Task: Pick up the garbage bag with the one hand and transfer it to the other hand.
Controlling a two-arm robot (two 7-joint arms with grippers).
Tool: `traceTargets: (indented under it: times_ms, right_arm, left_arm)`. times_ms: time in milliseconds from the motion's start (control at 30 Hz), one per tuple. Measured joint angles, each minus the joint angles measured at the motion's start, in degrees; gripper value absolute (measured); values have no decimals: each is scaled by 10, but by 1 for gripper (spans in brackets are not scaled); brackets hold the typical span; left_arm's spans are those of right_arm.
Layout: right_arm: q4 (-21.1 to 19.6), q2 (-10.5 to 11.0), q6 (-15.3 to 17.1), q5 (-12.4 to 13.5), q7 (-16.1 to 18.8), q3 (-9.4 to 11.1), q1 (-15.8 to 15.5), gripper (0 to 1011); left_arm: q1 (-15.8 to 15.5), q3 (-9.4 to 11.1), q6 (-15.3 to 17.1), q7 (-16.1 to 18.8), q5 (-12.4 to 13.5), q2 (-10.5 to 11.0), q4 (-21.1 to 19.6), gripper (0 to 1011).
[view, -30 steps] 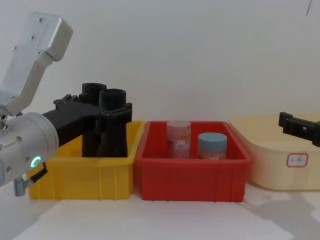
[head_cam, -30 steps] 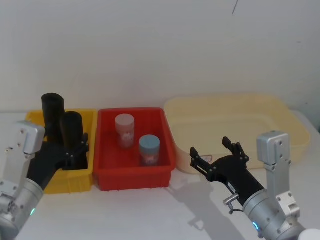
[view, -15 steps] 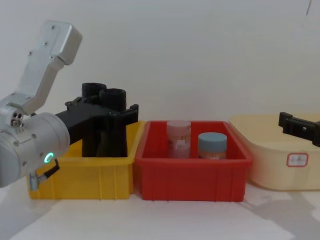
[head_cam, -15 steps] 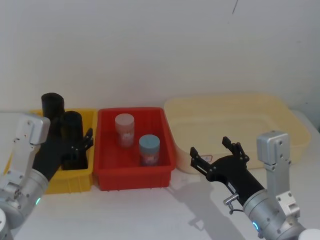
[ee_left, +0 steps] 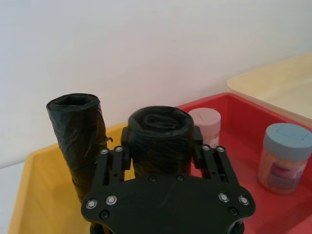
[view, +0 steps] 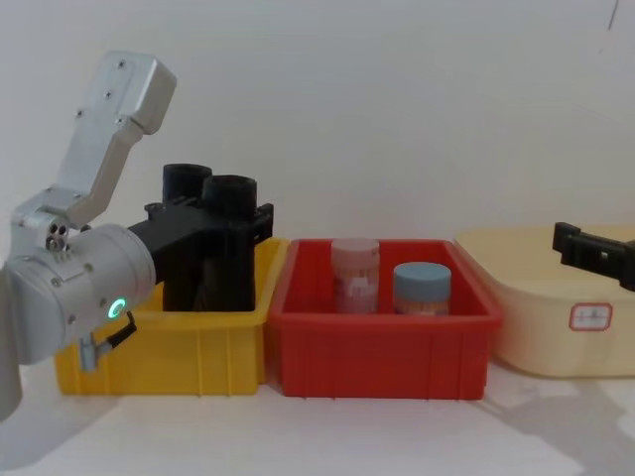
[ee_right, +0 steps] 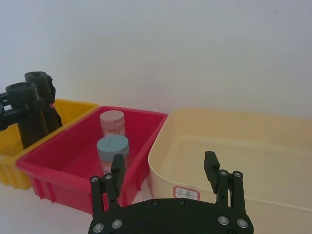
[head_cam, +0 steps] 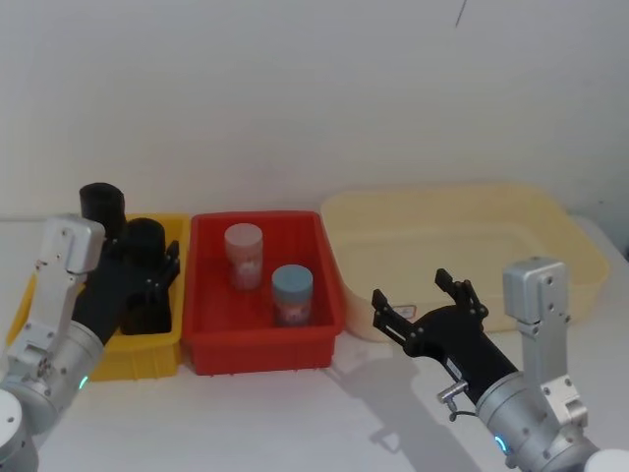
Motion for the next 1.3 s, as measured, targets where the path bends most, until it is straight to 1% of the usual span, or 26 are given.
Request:
traceTargets:
  times_ms: [67, 100, 133, 200, 367, 533, 733, 767, 867, 1067, 1300]
  right_arm:
    - [0, 0, 0, 0, 0, 0, 0, 1000]
    - [0, 0, 0, 0, 0, 0, 0, 1000]
    - [0, 0, 0, 0, 0, 0, 0, 1000]
    - [0, 0, 0, 0, 0, 0, 0, 1000]
    - [0, 0, 0, 0, 0, 0, 0, 1000]
    - [0, 0, 0, 0, 0, 0, 0, 1000]
    - [0, 0, 0, 0, 0, 0, 0, 1000]
    - [0, 0, 0, 0, 0, 0, 0, 1000]
    - [0, 0, 0, 0, 0, 0, 0, 1000]
    - [0, 0, 0, 0, 0, 0, 0, 1000]
    - [0, 0, 0, 0, 0, 0, 0, 999]
  left_arm:
    - [-1, 0, -1, 0, 0, -1, 1, 659]
    - [-2, -1, -3, -1, 0, -3, 3, 600]
    - [-4, -2, -5, -1, 0, -4, 5, 570]
    - [-6, -3, -6, -1, 1, -6, 6, 535]
    - [-11, -5, -8, -1, 4, -11, 2, 490]
    - [-16, -6, -4, 1, 10, -13, -17, 458]
    - [-29, -3, 16, -5, 19, -10, -57, 429]
    - [-29, -3, 16, -5, 19, -10, -57, 422]
    - [-41, 2, 29, -19, 22, -8, -76, 405]
    - [-58, 12, 44, -41, 24, -9, -93, 382]
    - [-81, 30, 58, -75, 21, -23, -97, 377]
